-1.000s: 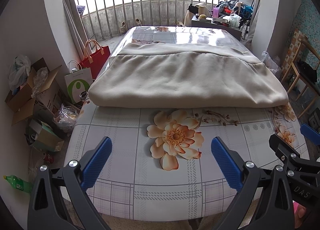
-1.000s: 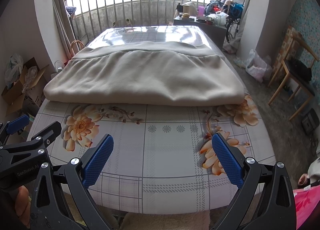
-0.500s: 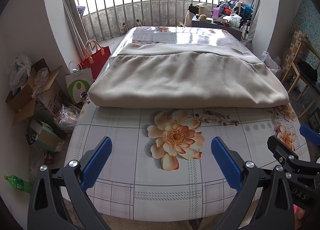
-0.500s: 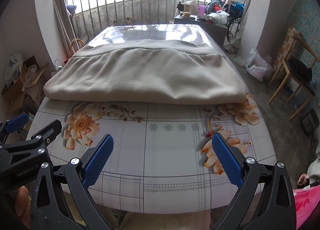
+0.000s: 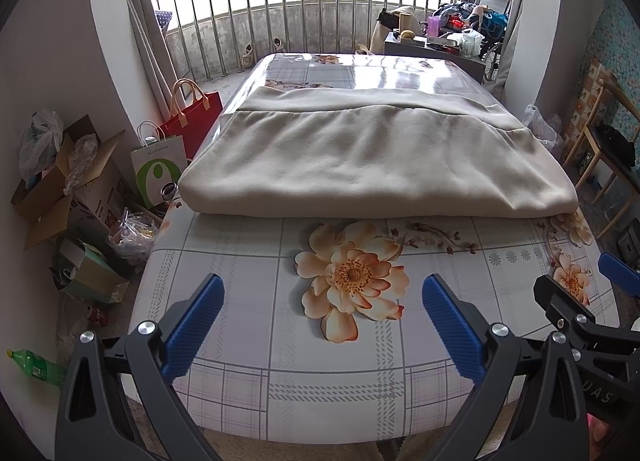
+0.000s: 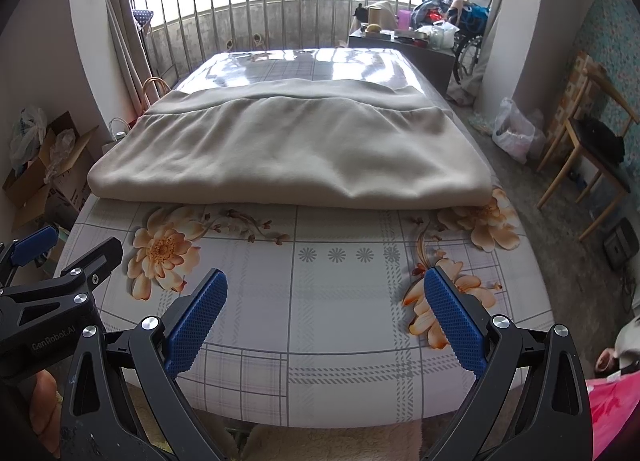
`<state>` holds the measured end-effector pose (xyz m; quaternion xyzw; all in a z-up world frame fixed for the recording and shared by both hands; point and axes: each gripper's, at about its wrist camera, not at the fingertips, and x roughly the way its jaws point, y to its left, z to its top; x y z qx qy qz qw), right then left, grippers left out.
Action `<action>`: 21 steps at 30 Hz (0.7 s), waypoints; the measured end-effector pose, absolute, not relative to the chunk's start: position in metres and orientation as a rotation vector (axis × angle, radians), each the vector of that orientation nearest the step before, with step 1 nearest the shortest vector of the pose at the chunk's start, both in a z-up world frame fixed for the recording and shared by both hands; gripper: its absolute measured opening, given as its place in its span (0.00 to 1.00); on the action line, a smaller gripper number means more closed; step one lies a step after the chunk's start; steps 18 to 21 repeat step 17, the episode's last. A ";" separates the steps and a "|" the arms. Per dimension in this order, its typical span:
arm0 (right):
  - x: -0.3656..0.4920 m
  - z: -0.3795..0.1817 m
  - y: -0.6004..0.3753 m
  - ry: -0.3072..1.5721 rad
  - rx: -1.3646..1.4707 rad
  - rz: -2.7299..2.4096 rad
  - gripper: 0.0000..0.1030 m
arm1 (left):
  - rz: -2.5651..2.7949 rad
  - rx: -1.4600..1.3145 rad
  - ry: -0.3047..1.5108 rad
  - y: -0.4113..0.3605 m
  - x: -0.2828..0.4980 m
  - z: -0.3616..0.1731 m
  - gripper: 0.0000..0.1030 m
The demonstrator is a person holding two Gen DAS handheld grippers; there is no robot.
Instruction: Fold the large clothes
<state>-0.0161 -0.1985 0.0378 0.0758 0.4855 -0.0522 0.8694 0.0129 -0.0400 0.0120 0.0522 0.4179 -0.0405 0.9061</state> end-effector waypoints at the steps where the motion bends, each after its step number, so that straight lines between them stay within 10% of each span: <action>1: -0.017 0.038 -0.198 1.016 0.159 -0.110 0.92 | -0.084 0.108 0.863 -0.039 0.013 0.012 0.95; 21: -0.017 0.037 -0.200 1.020 0.160 -0.106 0.92 | -0.077 0.102 0.872 -0.040 0.014 0.012 0.95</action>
